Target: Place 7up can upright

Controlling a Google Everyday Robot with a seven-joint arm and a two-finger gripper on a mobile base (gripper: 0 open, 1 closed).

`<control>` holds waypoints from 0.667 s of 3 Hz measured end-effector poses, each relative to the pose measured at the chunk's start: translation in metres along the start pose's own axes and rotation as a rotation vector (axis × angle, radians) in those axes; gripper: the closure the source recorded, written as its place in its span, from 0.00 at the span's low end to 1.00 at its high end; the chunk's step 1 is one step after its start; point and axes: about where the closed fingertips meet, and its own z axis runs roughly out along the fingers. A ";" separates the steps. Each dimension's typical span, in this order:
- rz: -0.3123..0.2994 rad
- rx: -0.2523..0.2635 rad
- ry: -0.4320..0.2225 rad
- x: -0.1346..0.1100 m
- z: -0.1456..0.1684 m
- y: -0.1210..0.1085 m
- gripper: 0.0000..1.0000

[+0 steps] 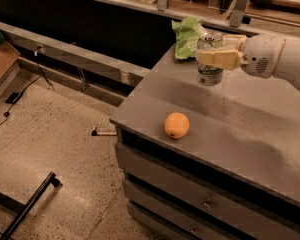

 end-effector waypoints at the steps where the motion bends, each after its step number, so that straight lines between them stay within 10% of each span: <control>1: 0.017 0.000 -0.022 0.009 0.006 -0.001 1.00; 2: 0.045 -0.005 -0.040 0.022 0.014 -0.002 0.82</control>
Offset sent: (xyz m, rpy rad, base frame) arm 0.0133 0.0071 -0.0407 0.0957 0.0326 -0.0075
